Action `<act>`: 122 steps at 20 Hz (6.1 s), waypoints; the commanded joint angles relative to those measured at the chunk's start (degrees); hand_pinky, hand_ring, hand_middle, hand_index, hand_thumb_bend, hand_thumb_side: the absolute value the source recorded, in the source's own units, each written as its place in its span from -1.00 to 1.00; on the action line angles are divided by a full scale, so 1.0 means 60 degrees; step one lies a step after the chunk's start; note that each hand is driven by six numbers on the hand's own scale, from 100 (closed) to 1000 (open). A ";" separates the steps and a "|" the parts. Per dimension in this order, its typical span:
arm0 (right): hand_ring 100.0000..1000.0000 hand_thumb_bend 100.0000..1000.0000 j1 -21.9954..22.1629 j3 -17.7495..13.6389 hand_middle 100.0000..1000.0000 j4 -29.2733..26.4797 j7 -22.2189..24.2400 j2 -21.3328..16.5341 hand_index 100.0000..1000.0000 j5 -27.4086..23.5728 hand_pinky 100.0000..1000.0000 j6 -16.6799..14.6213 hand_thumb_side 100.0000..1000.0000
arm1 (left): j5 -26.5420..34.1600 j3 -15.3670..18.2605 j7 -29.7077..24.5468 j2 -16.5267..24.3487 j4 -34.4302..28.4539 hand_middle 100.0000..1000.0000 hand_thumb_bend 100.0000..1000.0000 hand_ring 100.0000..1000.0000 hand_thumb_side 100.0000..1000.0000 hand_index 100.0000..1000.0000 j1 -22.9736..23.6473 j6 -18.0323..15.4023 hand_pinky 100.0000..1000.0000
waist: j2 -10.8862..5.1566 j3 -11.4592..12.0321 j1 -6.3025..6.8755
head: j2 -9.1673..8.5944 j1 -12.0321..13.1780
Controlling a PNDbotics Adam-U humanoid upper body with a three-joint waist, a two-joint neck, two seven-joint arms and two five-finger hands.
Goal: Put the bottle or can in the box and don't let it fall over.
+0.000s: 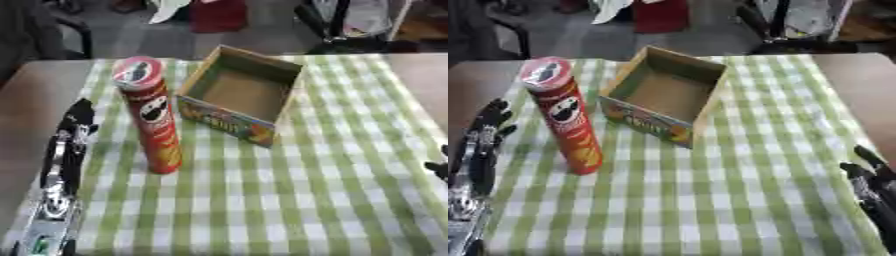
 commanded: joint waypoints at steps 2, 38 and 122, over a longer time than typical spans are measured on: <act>0.68 -1.00 -0.0058 -0.0039 1.00 -0.0115 -0.0025 -0.0184 0.83 0.0017 0.95 -0.0002 0.11 | -0.0006 0.0078 0.0023 0.0102 -0.0205 0.78 -0.15 0.84 0.74 0.90 -0.0046 -0.0008 0.72 | -0.0151 -0.0012 -0.0013 | -0.0103 0.0003; 0.68 -1.00 -0.0069 0.0033 1.00 -0.0103 0.0022 -0.0162 0.83 -0.0002 0.96 0.0008 0.11 | -0.1585 -0.1323 0.1023 0.0122 0.1705 0.59 0.63 0.66 0.40 0.79 -0.1768 0.0504 0.65 | -0.0207 -0.0176 -0.0037 | -0.0233 -0.0034; 0.68 -1.00 -0.0121 0.0078 1.00 -0.0006 0.0087 -0.0180 0.83 -0.0028 0.96 0.0002 0.12 | 0.0170 -0.0760 0.0962 0.0541 -0.0212 0.88 -0.03 1.00 0.62 0.95 -0.0319 -0.0149 0.78 | -0.0082 -0.0148 -0.0036 | -0.0415 -0.0271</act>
